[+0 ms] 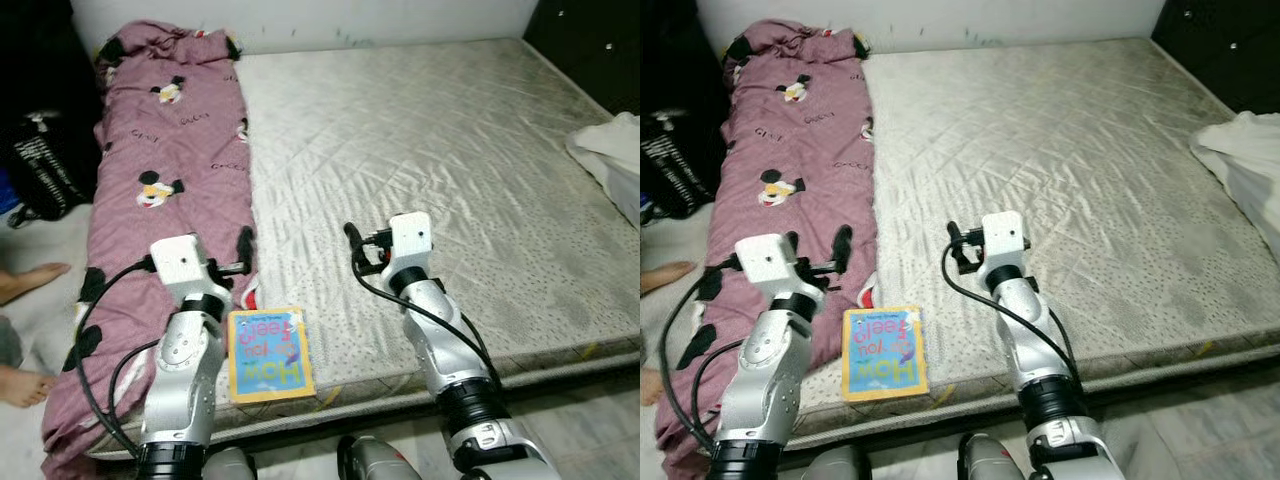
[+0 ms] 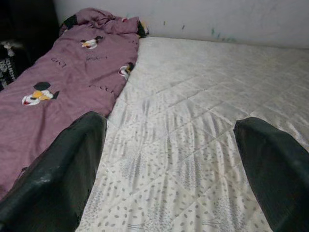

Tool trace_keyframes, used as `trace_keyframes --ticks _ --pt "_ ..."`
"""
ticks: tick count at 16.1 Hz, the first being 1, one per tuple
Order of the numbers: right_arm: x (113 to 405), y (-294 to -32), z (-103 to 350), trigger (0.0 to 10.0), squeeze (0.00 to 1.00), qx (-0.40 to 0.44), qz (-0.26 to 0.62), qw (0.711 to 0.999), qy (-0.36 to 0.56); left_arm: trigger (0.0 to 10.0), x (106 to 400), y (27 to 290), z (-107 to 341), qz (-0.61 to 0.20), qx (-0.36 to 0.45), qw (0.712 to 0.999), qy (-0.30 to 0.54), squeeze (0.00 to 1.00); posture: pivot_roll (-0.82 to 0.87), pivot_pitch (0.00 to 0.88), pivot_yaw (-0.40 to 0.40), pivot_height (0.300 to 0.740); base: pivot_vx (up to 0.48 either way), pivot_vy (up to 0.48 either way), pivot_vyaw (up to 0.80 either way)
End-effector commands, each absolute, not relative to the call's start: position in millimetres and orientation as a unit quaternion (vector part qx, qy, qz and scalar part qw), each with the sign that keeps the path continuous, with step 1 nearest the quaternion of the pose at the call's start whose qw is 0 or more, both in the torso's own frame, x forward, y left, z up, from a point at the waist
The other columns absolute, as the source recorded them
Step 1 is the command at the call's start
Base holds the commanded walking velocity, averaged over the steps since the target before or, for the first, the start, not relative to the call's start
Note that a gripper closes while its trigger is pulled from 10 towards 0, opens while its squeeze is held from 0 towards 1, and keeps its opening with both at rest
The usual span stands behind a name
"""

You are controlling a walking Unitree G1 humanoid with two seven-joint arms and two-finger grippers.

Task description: Clean up the room

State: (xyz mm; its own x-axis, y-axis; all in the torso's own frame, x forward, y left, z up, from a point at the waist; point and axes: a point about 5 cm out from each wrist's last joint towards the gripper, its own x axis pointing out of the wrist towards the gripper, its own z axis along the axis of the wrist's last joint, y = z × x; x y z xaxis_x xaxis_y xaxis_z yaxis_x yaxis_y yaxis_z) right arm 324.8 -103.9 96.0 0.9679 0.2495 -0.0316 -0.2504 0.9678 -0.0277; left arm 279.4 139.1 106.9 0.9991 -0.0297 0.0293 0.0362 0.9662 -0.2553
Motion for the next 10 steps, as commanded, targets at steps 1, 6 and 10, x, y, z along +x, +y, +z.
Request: trace_keyframes --ticks 1,6,10 --pt "326.3 -96.3 99.9 10.0 0.0 -0.013 0.137 0.99 0.009 10.0 278.7 141.8 103.9 -0.006 -0.131 0.991 -0.004 0.0 0.05 0.109 0.004 0.74 0.0 0.48 0.0" --pt "326.4 -95.3 100.6 10.0 0.0 -0.013 0.139 0.99 0.005 10.0 278.3 142.2 103.7 -0.002 -0.125 0.992 -0.003 0.0 0.05 0.108 0.005 0.74 0.0 0.48 0.0" --pt "326.2 -94.2 100.7 10.0 0.0 -0.014 0.14 0.99 0.002 10.0 277.2 143.1 104.6 0.004 -0.12 0.993 -0.008 0.0 0.06 0.099 0.007 0.74 0.0 0.0 0.0"
